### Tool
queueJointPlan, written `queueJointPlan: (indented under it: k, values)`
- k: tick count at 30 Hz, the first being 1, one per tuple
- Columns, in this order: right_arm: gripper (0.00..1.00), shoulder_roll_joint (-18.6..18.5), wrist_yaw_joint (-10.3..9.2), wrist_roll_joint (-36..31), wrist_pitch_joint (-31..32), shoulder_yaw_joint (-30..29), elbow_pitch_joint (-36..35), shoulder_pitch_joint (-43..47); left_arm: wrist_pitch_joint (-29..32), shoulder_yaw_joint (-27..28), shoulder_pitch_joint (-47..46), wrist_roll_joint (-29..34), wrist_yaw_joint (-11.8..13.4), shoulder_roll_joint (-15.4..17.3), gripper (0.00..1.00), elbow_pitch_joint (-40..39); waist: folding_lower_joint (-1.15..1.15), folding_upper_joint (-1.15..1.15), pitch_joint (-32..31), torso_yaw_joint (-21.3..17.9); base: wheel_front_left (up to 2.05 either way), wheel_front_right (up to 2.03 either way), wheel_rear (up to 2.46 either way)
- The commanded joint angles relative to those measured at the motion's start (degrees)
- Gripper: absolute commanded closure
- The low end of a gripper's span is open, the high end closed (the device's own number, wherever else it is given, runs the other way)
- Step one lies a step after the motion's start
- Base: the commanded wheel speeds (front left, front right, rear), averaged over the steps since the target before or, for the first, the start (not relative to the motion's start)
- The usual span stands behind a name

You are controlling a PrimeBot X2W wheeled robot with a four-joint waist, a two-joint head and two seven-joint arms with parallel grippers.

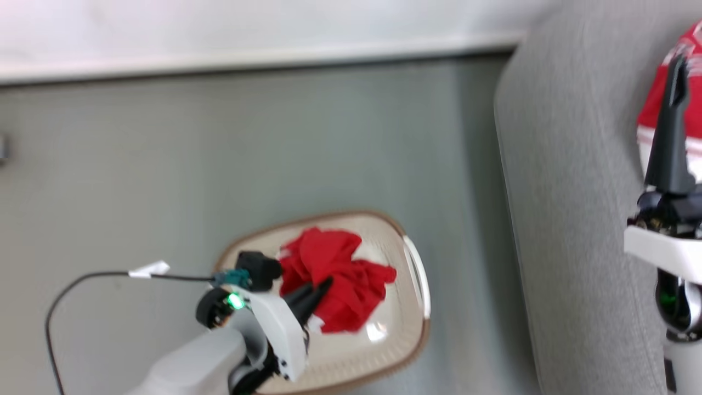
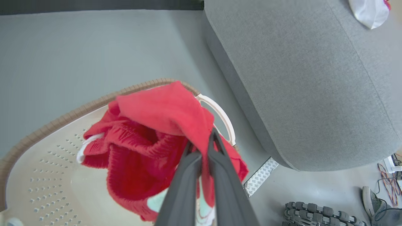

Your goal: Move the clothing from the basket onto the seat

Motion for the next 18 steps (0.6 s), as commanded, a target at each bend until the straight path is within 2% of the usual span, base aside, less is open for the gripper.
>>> queueJointPlan:
  k: [1, 6, 18]
  values:
    - [0.0, -0.4, -0.13, 0.3, -0.2, -0.1, 0.4, 1.3, -0.2, -0.1, 1.0, 0.2, 0.0, -0.2, 1.0, -0.2, 0.01, 0.0, -6.6, 3.4, 0.0, 0.0, 0.0]
    - [0.0, -1.6, -0.13, 1.8, -0.2, 0.0, 2.9, 4.9, -0.5, 1.5, 2.5, 0.5, 0.0, -0.2, 1.0, -1.6, 0.01, 0.0, -12.4, 5.7, 0.0, 0.0, 0.0]
    - [0.0, -2.4, -0.13, 6.0, -0.2, -0.2, 7.3, 13.7, -0.4, 10.4, 6.1, 10.0, 0.1, 0.3, 1.0, -7.2, 0.01, 0.0, -24.5, 10.0, 0.0, 0.0, 0.0]
